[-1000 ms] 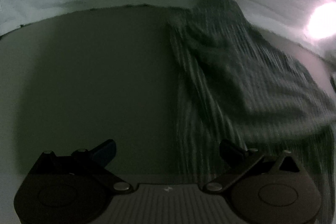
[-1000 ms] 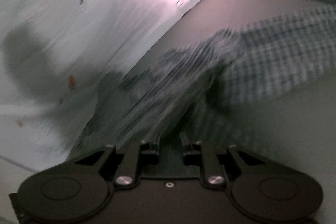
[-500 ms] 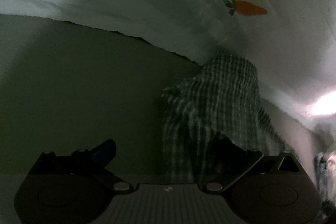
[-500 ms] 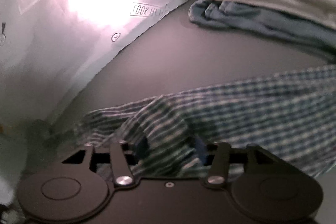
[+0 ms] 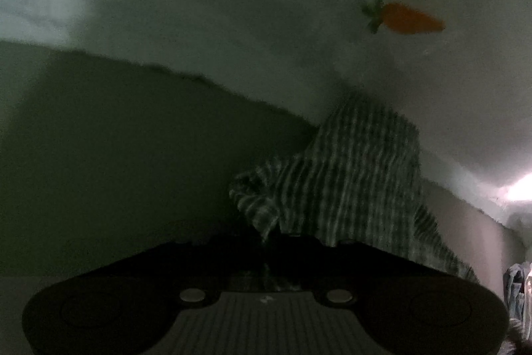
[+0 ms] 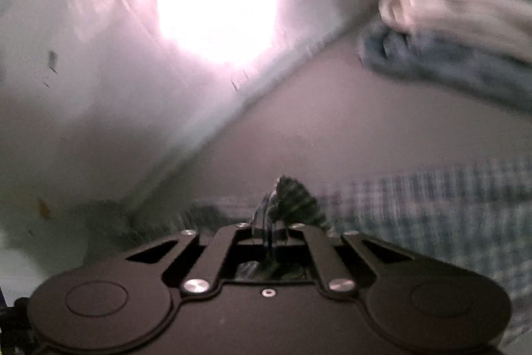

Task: Fold clothes

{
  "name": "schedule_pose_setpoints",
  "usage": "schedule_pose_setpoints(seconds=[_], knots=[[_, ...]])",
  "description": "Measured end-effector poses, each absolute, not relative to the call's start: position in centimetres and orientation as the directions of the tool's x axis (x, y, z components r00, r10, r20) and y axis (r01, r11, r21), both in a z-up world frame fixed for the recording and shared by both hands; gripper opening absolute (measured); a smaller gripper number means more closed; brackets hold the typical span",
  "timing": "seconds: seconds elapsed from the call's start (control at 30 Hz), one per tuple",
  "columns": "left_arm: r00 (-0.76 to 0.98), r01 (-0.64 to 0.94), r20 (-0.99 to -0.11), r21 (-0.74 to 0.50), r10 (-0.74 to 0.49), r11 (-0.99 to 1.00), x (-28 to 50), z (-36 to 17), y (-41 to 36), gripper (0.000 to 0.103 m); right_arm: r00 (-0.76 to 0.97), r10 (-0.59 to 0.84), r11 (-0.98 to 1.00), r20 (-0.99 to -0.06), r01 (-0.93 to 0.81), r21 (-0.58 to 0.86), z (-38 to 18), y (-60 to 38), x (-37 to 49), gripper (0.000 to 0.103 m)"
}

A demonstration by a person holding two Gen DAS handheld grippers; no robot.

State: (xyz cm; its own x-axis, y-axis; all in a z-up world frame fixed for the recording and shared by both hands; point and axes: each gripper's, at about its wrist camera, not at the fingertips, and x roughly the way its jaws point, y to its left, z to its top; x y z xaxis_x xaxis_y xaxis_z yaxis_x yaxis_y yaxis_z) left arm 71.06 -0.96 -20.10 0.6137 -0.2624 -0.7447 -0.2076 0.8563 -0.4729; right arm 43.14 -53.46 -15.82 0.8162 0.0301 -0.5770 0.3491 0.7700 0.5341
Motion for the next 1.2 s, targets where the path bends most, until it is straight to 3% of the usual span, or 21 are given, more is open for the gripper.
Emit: schedule_pose_setpoints(seconds=[0.1,0.17,0.3,0.4,0.47,0.6,0.73,0.87,0.9,0.93,1.03,1.1,1.2], knots=[[0.649,-0.197,-0.711,-0.499,-0.269,0.844,70.5,-18.5,-0.4,0.003,0.887,-0.042,0.748,-0.46,0.332,0.574,-12.6,-55.1,41.3,0.002],[0.649,-0.187,-0.71,-0.497,-0.273,0.847,70.5,-18.2,-0.6,0.005,0.899,-0.087,0.748,-0.428,0.343,0.568,-11.5,-56.4,40.5,0.002],[0.621,-0.198,-0.758,-0.399,-0.201,0.895,71.6,-19.9,-2.1,0.024,0.813,-0.149,0.805,-0.562,0.43,0.408,-13.1,-56.7,41.8,0.002],[0.612,-0.219,-0.768,-0.393,-0.187,0.893,72.0,-20.1,-2.2,0.049,0.708,-0.165,0.809,-0.686,0.496,0.317,-15.8,-56.6,43.1,0.008],[0.622,-0.22,-0.76,-0.399,-0.187,0.89,71.7,-19.4,-2.3,0.08,0.668,-0.163,0.798,-0.726,0.522,0.301,-16.9,-56.6,43.1,0.018],[0.63,-0.191,-0.749,-0.406,-0.205,0.894,70.5,-18.5,-2.2,0.083,0.668,-0.159,0.774,-0.727,0.541,0.328,-17.7,-56.9,42.4,0.042],[0.596,-0.182,-0.79,-0.307,-0.143,0.934,68.8,-18.7,-3.2,0.088,0.66,-0.18,0.775,-0.73,0.552,0.307,-18.1,-57.0,42.3,0.041],[0.552,-0.158,-0.827,-0.231,-0.108,0.96,66.1,-19.1,-4.3,0.088,0.715,-0.12,0.707,-0.689,0.548,0.446,-18.7,-57.4,41.3,0.041],[0.543,-0.159,-0.833,-0.228,-0.108,0.961,65.2,-19.2,-4.4,0.088,0.73,-0.104,0.685,-0.676,0.545,0.483,-18.8,-57.5,41.0,0.035],[0.535,-0.16,-0.838,-0.225,-0.108,0.961,64.3,-19.2,-4.6,0.089,0.745,-0.089,0.662,-0.662,0.54,0.519,-19.0,-57.6,40.8,0.021],[0.505,-0.163,-0.856,-0.218,-0.108,0.962,61.8,-19.3,-4.8,0.092,0.788,-0.047,0.586,-0.614,0.52,0.622,-19.4,-57.9,40.0,0.003],[0.457,-0.035,-0.88,-0.166,-0.132,0.985,60.2,-19.3,-5.1,0.092,0.815,-0.023,0.53,-0.579,0.501,0.684,-19.7,-58.1,39.4,0.003],[0.441,-0.018,-0.893,-0.115,-0.096,0.993,57.4,-19.1,-5.3,0.092,0.863,0.026,0.47,-0.504,0.435,0.768,-19.4,-57.9,38.2,0.002]])
